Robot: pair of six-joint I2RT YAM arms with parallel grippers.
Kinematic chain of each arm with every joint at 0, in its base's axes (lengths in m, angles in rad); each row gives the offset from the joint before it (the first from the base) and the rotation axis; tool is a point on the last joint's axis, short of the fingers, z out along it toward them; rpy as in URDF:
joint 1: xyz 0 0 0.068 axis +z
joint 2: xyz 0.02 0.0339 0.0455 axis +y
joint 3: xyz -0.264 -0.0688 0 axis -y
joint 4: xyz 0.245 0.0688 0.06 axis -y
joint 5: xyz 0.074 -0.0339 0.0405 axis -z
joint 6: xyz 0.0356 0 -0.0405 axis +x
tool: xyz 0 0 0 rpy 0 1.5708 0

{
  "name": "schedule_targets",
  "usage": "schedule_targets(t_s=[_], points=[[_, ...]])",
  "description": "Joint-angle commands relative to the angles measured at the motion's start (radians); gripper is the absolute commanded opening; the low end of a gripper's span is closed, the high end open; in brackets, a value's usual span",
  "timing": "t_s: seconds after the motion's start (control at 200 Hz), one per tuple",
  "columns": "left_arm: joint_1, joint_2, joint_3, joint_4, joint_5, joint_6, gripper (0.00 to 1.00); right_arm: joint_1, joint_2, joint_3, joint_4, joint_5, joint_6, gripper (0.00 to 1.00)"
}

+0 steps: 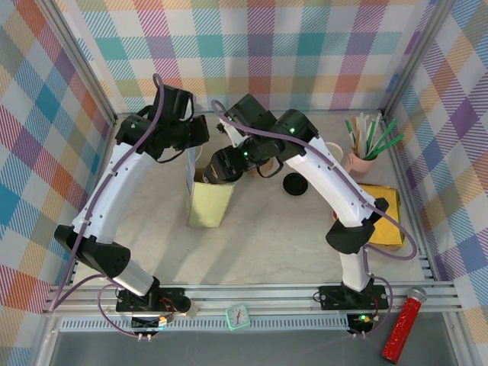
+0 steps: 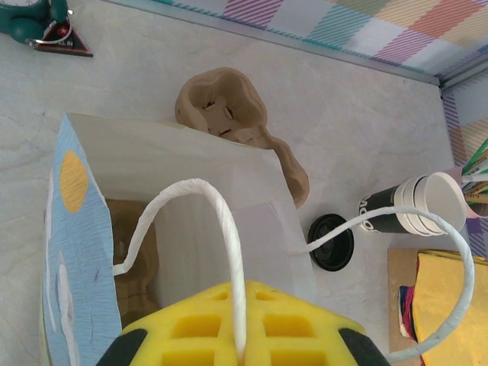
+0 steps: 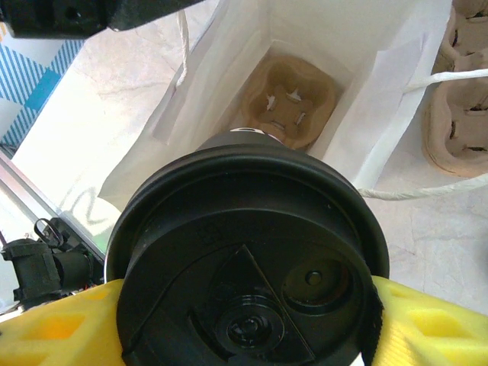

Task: Pack the takeout coffee

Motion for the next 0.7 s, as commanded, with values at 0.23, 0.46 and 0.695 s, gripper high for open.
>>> schedule_targets(t_s=[0.23,0.46,0.695], points=[[-0.008,-0.055,-0.004,0.012,0.007,-0.010,0.11,0.017,0.022,0.030,-0.014,0.021,-0.019,0.66],[0.046,-0.126,0.006,-0.015,0.009,-0.017,0.46,0.016,0.030,0.030,-0.022,0.028,-0.023,0.66],[0.204,-0.268,-0.095,-0.026,0.006,-0.021,0.46,0.018,0.034,0.030,-0.028,0.025,-0.023,0.66]])
